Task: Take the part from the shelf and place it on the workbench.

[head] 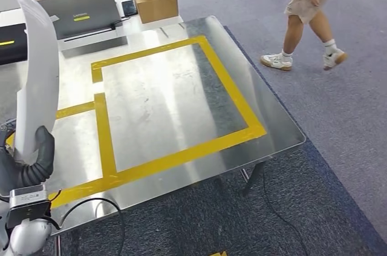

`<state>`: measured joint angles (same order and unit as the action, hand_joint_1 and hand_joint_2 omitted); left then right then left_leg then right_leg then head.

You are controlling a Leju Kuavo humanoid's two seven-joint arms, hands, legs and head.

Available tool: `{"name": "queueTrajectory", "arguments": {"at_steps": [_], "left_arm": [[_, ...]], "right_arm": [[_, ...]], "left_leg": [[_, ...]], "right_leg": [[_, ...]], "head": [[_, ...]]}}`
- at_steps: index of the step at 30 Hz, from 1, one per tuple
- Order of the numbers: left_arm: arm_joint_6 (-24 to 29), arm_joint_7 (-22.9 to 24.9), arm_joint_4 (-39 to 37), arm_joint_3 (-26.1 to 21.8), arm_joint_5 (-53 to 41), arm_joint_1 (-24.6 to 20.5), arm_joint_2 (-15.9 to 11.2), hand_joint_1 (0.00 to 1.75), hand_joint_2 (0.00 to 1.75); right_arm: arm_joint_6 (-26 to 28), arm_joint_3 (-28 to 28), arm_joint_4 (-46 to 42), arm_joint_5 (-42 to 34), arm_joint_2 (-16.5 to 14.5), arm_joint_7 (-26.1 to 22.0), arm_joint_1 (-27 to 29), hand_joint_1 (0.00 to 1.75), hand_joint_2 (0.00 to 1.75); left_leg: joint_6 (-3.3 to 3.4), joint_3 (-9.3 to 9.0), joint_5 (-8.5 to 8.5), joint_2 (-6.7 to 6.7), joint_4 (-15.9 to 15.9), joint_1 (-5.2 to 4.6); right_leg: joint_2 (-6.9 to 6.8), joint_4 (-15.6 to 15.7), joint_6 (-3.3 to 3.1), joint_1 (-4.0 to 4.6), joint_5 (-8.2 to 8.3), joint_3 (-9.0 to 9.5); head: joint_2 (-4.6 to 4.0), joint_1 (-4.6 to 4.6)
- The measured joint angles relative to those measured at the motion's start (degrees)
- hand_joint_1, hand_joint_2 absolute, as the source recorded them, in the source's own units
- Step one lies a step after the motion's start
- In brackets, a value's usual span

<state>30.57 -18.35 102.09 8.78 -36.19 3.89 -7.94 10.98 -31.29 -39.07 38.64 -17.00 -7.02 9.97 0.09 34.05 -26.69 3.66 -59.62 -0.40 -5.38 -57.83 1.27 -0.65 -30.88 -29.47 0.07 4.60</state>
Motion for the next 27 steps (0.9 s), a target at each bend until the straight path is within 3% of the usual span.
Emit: {"name": "queueTrajectory", "arguments": {"at_steps": [1,3,5,7,9,10,11,12,14,16,18,19,21,23,24,25,26,27], "left_arm": [[0.0,0.0,0.0,0.0,0.0,0.0,0.0,1.75,1.75],[0.0,0.1,0.0,-0.1,0.0,0.2,0.0,1.75,1.75],[0.0,0.1,0.0,-0.1,-0.1,0.1,0.0,1.75,1.75],[0.0,0.1,0.0,-0.1,-0.2,0.0,0.1,1.75,1.75],[0.0,0.1,0.0,-0.1,-0.2,0.1,0.1,1.75,1.75],[0.0,0.1,0.0,-0.1,-0.2,0.1,0.1,1.75,1.75],[0.0,0.1,0.0,-0.1,-0.2,0.1,0.1,1.75,1.75],[0.0,0.1,0.0,-0.1,-0.2,0.2,0.1,1.75,1.75],[0.0,0.1,0.0,-0.1,-0.2,0.1,0.2,1.75,1.75],[0.0,0.1,0.0,-0.1,-0.2,0.0,0.2,1.75,1.75],[-0.1,0.2,0.0,-0.1,-0.2,0.1,0.2,1.75,1.75],[-0.1,0.2,0.0,-0.1,-0.2,0.2,0.1,1.75,1.75],[-0.1,0.2,0.0,-0.1,-0.2,0.2,0.0,1.75,1.75],[-0.1,0.2,0.0,-0.1,-0.2,0.0,0.0,1.75,1.75],[-0.1,0.2,0.0,-0.1,-0.2,0.0,0.1,1.75,1.75],[-0.1,0.2,0.0,0.0,-0.2,0.1,0.1,1.75,1.75],[-0.1,0.2,-0.1,0.0,-0.2,0.1,0.1,1.75,1.75],[-0.1,0.2,-0.1,0.0,-0.2,0.1,0.1,1.75,1.75]], "right_arm": [[-0.1,0.0,0.0,0.0,0.0,0.0,0.0,0.00,0.00],[-0.2,0.0,-0.2,0.0,-0.1,0.0,-0.1,0.00,0.00],[-0.3,0.0,-0.4,0.0,-0.1,0.0,-0.2,0.00,0.00],[-0.4,0.0,-0.5,0.0,-0.1,0.1,-0.1,0.00,0.00],[-0.4,-0.1,-0.5,0.0,-0.1,0.1,0.1,0.00,0.00],[-0.4,-0.2,-0.6,0.0,-0.1,0.2,0.2,0.00,0.00],[-0.4,-0.2,-0.6,0.0,-0.1,0.2,0.2,0.00,0.00],[-0.4,-0.3,-0.6,0.0,-0.1,0.2,0.2,0.00,0.00],[-0.4,-0.4,-0.6,0.0,-0.1,0.2,0.1,0.00,0.00],[-0.5,-0.4,-0.7,0.0,-0.2,0.2,0.1,0.00,0.00],[-0.5,-0.4,-0.7,0.0,-0.2,0.2,0.2,0.00,0.00],[-0.5,-0.5,-0.8,0.1,-0.2,0.2,0.1,0.00,0.00],[-0.5,-0.6,-0.9,0.1,-0.3,0.1,0.1,0.00,0.00],[-0.7,-0.7,-1.0,0.1,-0.4,-0.2,0.1,0.00,0.00],[-0.8,-0.8,-1.0,0.0,-0.4,-0.4,0.1,0.00,0.00],[-0.9,-1.0,-1.0,0.0,-0.4,-0.5,0.1,0.00,0.00],[-0.9,-1.1,-1.0,-0.1,-0.4,-0.6,0.1,0.00,0.00],[-0.9,-1.2,-1.0,-0.1,-0.4,-0.7,0.1,0.00,0.00]], "left_leg": [[0.26,-0.25,-0.32,0.29,0.7,-0.28],[0.83,-0.24,-0.25,-0.96,1.0,-0.17],[1.53,-0.52,-0.06,-2.19,1.5,0.23],[2.03,-0.62,0.01,-3.37,1.6,0.47],[2.18,-0.62,-0.02,-4.79,1.6,0.46],[2.18,-0.67,-0.05,-5.56,1.5,0.44],[2.16,-0.75,-0.09,-6.35,1.5,0.44],[2.08,-0.87,-0.15,-7.12,1.5,0.45],[1.71,-0.90,-0.35,-8.53,1.3,0.47],[1.06,-0.54,-0.36,-9.69,1.1,0.58],[0.32,-0.23,-0.09,-10.83,1.2,0.79],[0.04,-0.16,-0.14,-10.96,1.1,0.86],[-0.59,1.18,-1.97,-8.79,-1.8,0.75],[-1.10,4.52,-5.62,-5.47,-9.0,0.70],[-1.26,6.21,-6.99,-4.71,-12.6,0.79],[-1.35,7.18,-7.40,-4.42,-14.7,0.89],[-1.37,7.14,-6.71,-4.32,-14.7,0.96],[-1.29,5.88,-4.97,-4.30,-12.3,0.99]], "right_leg": [[-0.58,0.1,0.36,0.13,-0.17,0.16],[-1.55,0.3,0.98,0.12,-0.51,0.51],[0.45,-1.6,1.52,-0.01,-2.05,-0.17],[3.83,-8.2,1.79,-0.09,-5.25,-3.38],[5.06,-15.1,1.86,-0.07,-7.35,-7.41],[5.22,-16.1,1.82,-0.04,-6.88,-8.46],[5.37,-15.0,1.73,-0.03,-5.25,-8.46],[5.75,-11.8,1.58,-0.04,-2.77,-7.43],[8.09,-4.2,1.15,-0.27,0.99,-4.36],[9.72,-0.8,0.74,-0.38,1.65,-2.63],[8.92,-0.5,0.24,-0.20,1.60,-2.27],[8.33,-0.3,-0.09,-0.28,1.70,-2.15],[7.02,0.1,-0.74,-0.51,1.84,-1.81],[5.78,0.3,-1.09,-0.52,1.74,-1.60],[5.23,0.3,-1.16,-0.48,1.66,-1.56],[4.74,0.3,-1.18,-0.46,1.59,-1.51],[4.34,0.3,-1.15,-0.46,1.51,-1.42],[4.06,0.2,-1.09,-0.46,1.42,-1.28]], "head": [[0.00,-0.01],[0.00,-0.04],[0.00,-0.24],[0.00,-0.63],[0.00,-0.80],[0.00,-0.80],[0.00,-0.81],[0.00,-0.81],[0.00,-0.81],[0.01,-0.79],[0.01,-0.79],[0.00,-0.80],[0.00,-0.54],[0.00,-0.22],[0.00,-0.17],[0.00,-0.18],[0.00,-0.17],[0.00,-0.17]]}}
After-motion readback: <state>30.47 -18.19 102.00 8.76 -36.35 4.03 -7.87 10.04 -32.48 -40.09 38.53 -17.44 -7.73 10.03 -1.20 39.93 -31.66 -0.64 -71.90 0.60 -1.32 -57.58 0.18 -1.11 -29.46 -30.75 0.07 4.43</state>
